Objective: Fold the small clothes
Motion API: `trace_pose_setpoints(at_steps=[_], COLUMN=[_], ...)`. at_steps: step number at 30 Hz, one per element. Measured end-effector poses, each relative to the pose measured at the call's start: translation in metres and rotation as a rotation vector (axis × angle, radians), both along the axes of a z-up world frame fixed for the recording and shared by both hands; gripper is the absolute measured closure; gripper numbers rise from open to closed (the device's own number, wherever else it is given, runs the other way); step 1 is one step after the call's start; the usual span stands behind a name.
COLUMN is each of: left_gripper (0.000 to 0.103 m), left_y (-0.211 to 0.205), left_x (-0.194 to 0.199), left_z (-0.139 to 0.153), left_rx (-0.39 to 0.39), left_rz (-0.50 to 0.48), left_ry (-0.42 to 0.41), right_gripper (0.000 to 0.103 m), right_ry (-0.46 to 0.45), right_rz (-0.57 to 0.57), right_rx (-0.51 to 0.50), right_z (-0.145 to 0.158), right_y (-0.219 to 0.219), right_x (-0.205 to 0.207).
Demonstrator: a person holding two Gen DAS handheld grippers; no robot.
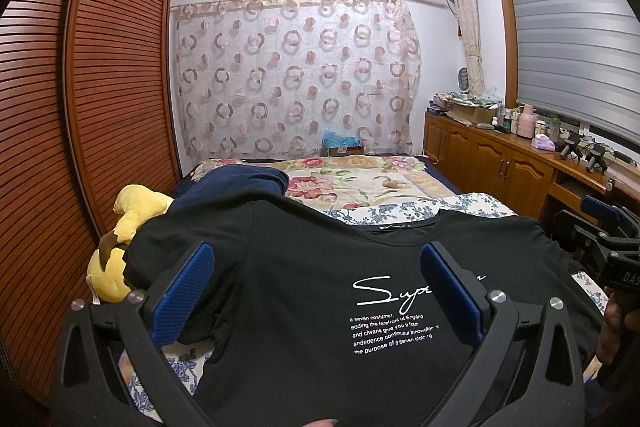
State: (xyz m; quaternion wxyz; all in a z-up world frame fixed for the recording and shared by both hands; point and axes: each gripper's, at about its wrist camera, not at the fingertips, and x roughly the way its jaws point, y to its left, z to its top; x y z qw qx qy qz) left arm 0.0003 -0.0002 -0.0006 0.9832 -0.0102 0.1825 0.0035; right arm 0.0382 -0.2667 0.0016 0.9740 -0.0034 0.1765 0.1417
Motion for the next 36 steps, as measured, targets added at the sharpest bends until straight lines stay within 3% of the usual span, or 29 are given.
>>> trace_pose_setpoints(at_steps=[36], left_gripper=[0.0], left_y=[-0.0005], left_x=[0.0], left_z=[-0.0001], left_rx=[0.005], left_rz=[0.0], left_ry=[0.001], right_gripper=[0.0], right_ry=[0.001], right_rz=[0.007], right_rx=[0.001], right_z=[-0.0023], right_y=[-0.0089], right_x=[0.0003])
